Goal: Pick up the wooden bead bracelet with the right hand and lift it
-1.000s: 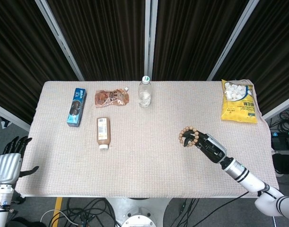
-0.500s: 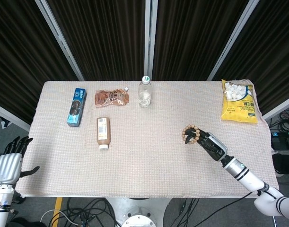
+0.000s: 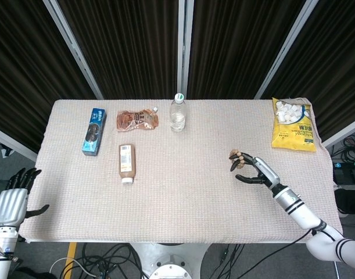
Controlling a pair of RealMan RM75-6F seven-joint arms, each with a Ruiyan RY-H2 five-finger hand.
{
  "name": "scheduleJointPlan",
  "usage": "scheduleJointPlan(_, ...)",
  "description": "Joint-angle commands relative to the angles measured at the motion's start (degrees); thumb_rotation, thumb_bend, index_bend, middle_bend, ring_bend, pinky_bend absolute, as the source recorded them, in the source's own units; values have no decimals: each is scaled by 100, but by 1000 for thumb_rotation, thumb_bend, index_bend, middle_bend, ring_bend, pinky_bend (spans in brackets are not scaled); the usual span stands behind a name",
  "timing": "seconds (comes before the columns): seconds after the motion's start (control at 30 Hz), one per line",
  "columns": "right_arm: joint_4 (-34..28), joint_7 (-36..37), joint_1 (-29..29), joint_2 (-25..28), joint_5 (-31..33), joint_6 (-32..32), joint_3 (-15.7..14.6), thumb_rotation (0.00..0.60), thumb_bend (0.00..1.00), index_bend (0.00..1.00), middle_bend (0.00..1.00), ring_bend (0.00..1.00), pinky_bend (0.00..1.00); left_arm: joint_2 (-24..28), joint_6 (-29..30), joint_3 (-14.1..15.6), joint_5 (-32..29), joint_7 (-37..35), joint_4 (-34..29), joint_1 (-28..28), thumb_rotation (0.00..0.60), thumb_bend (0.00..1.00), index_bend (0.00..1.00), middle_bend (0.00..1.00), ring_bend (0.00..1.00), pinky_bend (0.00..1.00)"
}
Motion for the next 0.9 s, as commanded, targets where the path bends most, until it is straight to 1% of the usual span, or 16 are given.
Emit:
scheduleJointPlan(0.03,203,-3652,104,-608,879,-706,512,296,6,276,447,119,0,-22,4,-13,-8,-12,21,-6,600,0,140,99,0,117)
scheduleJointPlan(0.1,265,-4462,146,-759,1031,-828,577,297,6,277,441,110,0,-34,-6,-16,-8,-14,38,-16,600,0,140,99,0,117)
scheduleJointPlan(0.13,272,-4825,170,-810,1099,-908,594,297,6,274,426,100,0,-39,-12,-16,-4,-18,47,-21,600,0,140,99,0,117)
scheduleJointPlan(0.17,257,-5278,201,-851,1179,-1018,602,297,6,252,390,82,0,-44,-15,-17,-3,-27,61,-25,600,0,140,99,0,117)
scheduleJointPlan(0.2,228,-5582,222,-861,1228,-1089,607,297,7,201,327,59,0,-50,-22,-19,-7,-33,75,-29,600,0,140,99,0,117)
scheduleJointPlan(0.23,188,-5847,230,-865,1279,-1128,619,297,7,161,287,48,0,-55,-27,-23,-11,-40,89,-32,600,0,140,99,0,117)
scheduleJointPlan(0.3,73,-6360,195,-850,1396,-1101,667,298,7,41,169,13,0,-69,-34,-32,-25,-79,130,-35,600,0,141,99,0,117)
scheduleJointPlan(0.33,19,-6545,157,-835,1438,-1026,697,298,7,11,129,3,0,-76,-38,-36,-32,-97,149,-36,600,0,141,100,0,117)
scheduleJointPlan(0.37,-75,-6740,92,-789,1484,-918,728,297,7,2,106,0,0,-91,-44,-41,-40,-125,181,-37,600,0,140,100,0,117)
scheduleJointPlan(0.47,-465,-7062,-150,-547,1589,-527,819,296,11,0,49,0,0,-122,-52,-49,-47,-177,252,-44,600,0,140,100,0,117)
scheduleJointPlan(0.53,-758,-7179,-375,-347,1600,-144,855,309,21,0,51,0,0,-144,-26,-53,-37,-201,292,-38,600,0,140,99,0,117)
scheduleJointPlan(0.63,-1260,-7360,-825,70,1522,560,819,351,67,0,83,0,0,-200,44,-64,-12,-214,375,-25,600,0,140,99,0,117)
scheduleJointPlan(0.73,-1753,-7426,-1319,525,1369,1232,692,392,101,0,99,0,0,-231,85,-68,14,-207,419,-24,600,0,140,99,0,117)
scheduleJointPlan(0.83,-2192,-7210,-1856,974,1101,1868,483,393,101,0,99,0,0,-237,164,-69,47,-170,406,-4,600,0,140,99,0,117)
scheduleJointPlan(0.9,-2350,-7037,-2116,1177,926,2151,357,394,101,0,96,0,0,-237,220,-65,70,-143,378,15,600,0,140,99,0,117)
